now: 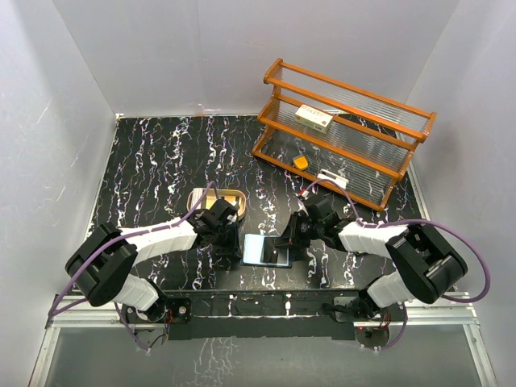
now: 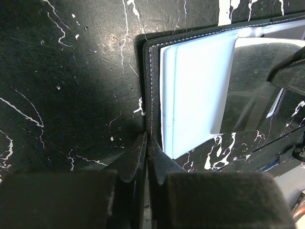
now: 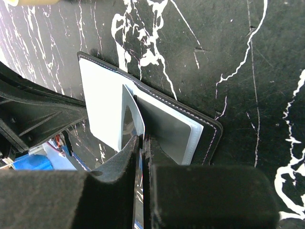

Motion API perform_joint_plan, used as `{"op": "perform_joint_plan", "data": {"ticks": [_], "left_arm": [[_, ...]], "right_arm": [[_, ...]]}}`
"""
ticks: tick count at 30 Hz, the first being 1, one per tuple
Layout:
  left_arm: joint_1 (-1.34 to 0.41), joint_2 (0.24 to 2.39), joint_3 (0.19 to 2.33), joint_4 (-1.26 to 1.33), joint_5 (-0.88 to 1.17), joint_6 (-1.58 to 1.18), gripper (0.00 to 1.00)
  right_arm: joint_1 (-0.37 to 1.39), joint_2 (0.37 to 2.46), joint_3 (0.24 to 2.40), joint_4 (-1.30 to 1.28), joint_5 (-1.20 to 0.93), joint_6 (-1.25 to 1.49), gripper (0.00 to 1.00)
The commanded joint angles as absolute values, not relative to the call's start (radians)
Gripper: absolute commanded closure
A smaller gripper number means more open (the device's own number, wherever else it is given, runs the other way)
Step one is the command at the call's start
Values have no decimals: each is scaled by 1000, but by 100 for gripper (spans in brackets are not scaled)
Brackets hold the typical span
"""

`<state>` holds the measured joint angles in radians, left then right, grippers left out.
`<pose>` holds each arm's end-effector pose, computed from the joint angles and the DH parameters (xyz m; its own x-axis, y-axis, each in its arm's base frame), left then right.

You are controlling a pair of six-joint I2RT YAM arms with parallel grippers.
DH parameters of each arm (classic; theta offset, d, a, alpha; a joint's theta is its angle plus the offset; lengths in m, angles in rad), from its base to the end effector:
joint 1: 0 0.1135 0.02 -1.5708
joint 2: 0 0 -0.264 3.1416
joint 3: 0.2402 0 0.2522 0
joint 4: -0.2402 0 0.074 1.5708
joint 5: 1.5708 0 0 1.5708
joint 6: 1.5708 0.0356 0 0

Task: Put the credit cards into the card holder
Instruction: Insert the credit card into the card holder.

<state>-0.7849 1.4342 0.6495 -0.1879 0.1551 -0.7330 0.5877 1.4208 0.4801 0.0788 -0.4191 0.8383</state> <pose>0.1809 -0.1885 0.1542 -0.9429 0.0075 -0.3331 0.1735 0.8645 -0.4717 0.1940 0.1466 0.1311 -0.9629 0.1746 -0.2057 -0.0164 0.7231 0.6906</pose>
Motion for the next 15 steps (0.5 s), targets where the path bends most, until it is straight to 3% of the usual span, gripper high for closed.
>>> {"op": "perform_joint_plan", "data": {"ticks": [1, 11, 15], "left_arm": [[-801, 1463, 655, -222, 130, -721, 100], [-805, 1458, 652, -224, 129, -725, 99], [-806, 1456, 656, -227, 127, -726, 99]], "right_arm": [[589, 1447, 503, 52, -417, 802, 97], [589, 1480, 548, 31, -420, 788, 93], [590, 1482, 575, -10, -397, 774, 83]]}}
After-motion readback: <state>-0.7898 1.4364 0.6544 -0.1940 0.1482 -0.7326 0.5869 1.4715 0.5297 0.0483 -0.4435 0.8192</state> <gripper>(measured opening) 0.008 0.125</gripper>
